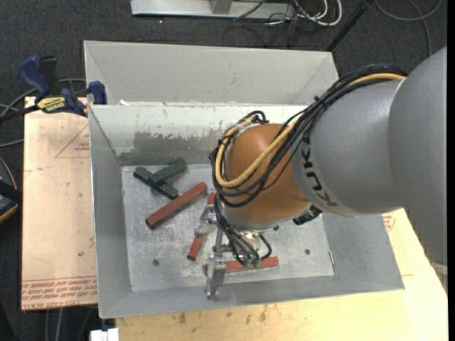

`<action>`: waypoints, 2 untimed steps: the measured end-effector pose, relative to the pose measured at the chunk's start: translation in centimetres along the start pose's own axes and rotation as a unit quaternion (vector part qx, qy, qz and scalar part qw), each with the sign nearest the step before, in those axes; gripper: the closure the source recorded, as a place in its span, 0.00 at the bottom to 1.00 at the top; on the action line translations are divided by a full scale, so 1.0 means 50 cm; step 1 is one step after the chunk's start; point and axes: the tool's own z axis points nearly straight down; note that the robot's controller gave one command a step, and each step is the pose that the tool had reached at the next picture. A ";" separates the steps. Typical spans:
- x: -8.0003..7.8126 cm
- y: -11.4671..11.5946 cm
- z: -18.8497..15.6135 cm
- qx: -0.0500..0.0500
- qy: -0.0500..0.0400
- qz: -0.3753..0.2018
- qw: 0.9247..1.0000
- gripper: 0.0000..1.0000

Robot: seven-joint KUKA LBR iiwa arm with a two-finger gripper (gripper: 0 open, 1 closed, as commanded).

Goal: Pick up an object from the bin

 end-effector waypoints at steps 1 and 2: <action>-0.004 -0.001 -0.007 -0.001 -0.004 0.002 1.000 0.00; -0.070 -0.009 0.091 -0.001 -0.008 -0.102 0.995 0.00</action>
Offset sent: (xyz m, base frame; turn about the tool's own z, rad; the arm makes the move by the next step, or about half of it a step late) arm 0.0454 -0.0087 -0.0723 -0.2883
